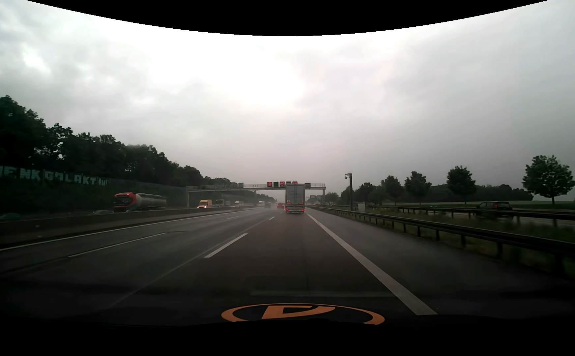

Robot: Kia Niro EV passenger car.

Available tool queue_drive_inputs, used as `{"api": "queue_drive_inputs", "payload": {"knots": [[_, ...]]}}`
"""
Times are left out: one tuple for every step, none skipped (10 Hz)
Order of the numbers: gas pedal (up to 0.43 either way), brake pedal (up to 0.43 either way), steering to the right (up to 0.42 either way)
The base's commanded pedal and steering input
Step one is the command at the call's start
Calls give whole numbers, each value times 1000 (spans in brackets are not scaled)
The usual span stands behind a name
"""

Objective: Follow the waypoints while adhering to traffic rules and regulations

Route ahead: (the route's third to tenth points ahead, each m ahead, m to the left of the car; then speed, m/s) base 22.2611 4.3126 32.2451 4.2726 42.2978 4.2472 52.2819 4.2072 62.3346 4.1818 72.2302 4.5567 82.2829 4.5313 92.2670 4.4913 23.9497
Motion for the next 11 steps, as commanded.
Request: {"api": "queue_drive_inputs", "payload": {"knots": [[138,0,-3],[138,0,-3],[138,0,-3],[138,0,-3],[138,0,-2],[138,0,-2],[138,0,-2],[138,0,-2],[150,0,-3],[150,0,-3],[150,0,-4]]}}
